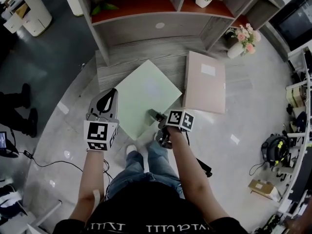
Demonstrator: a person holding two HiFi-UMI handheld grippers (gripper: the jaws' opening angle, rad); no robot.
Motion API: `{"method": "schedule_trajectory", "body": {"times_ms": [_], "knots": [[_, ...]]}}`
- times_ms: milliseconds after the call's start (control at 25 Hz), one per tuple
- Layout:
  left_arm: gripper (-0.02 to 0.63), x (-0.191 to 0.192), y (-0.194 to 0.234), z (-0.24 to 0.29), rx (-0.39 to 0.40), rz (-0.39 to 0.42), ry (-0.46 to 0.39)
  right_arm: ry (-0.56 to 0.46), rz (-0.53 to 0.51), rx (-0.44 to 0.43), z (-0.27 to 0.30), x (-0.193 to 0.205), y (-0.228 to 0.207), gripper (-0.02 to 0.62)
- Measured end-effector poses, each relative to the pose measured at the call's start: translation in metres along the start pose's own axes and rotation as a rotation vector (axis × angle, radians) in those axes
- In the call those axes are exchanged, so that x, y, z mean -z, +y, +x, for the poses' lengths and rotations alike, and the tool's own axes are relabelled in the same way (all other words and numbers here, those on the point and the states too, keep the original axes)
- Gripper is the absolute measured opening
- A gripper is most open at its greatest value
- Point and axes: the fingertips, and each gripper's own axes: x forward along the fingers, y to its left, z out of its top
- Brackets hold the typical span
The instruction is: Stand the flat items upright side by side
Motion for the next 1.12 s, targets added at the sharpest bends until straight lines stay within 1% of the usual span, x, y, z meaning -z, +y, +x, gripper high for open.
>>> {"method": "schedule_trajectory", "body": {"times_ms": [200, 400, 520, 600, 800, 960, 1120], "knots": [[0.012, 0.01, -0.005, -0.002, 0.016, 0.01, 0.024, -0.033, 0.181, -0.174, 0.009, 0.007, -0.003, 0.36], [0.012, 0.022, -0.003, -0.01, 0.014, 0.03, 0.06, -0.05, 0.236, -0.327, 0.018, 0.008, -0.006, 0.373], [0.012, 0.028, 0.0, -0.016, 0.005, 0.033, 0.08, -0.059, 0.276, -0.391, 0.022, 0.006, -0.005, 0.379], [0.012, 0.031, 0.001, -0.02, 0.0, 0.03, 0.085, -0.072, 0.284, -0.405, 0.022, 0.006, -0.005, 0.379], [0.012, 0.037, -0.004, -0.026, 0.008, 0.017, 0.084, -0.096, 0.283, -0.392, 0.017, 0.012, -0.004, 0.377], [0.012, 0.04, -0.014, -0.027, 0.032, 0.001, 0.069, -0.089, 0.267, -0.424, 0.003, 0.032, -0.005, 0.339], [0.012, 0.04, -0.026, -0.031, 0.062, 0.001, 0.056, -0.1, 0.266, -0.435, -0.009, 0.047, -0.01, 0.324]]}}
